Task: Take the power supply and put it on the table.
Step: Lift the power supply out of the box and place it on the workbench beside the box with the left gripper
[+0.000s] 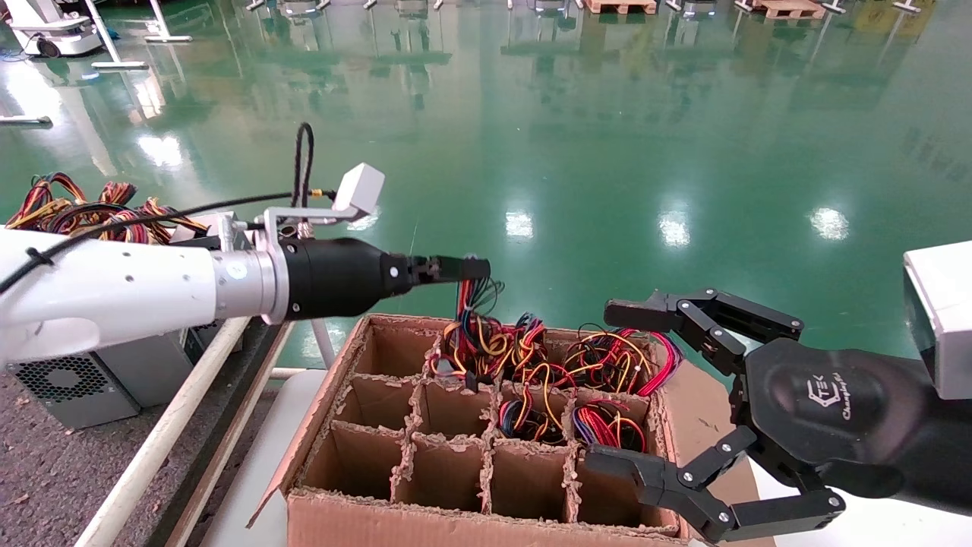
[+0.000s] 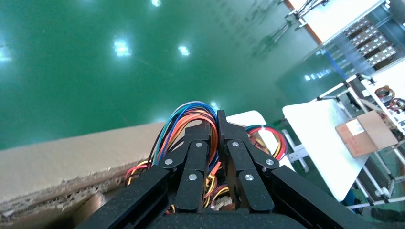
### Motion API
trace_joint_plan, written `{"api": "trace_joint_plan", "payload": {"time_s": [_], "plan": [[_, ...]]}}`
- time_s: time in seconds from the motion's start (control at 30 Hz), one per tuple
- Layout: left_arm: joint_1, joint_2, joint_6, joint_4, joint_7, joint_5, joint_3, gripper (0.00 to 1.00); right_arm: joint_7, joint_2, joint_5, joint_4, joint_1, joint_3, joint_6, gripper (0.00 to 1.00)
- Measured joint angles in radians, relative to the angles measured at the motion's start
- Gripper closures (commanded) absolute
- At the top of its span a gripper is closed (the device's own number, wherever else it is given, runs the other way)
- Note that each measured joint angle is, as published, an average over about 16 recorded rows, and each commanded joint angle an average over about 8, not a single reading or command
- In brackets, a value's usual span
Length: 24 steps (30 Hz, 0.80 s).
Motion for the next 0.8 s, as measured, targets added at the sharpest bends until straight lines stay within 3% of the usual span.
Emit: {"api": "trace_joint_plan", "payload": {"time_s": [0.8], "plan": [[-0.126,-0.04,-0.045,-0.036,-0.042,-0.04,-0.069,1.0,0.0,0.0,0.0,0.0,0.0,0.0,0.0,0.0]]}}
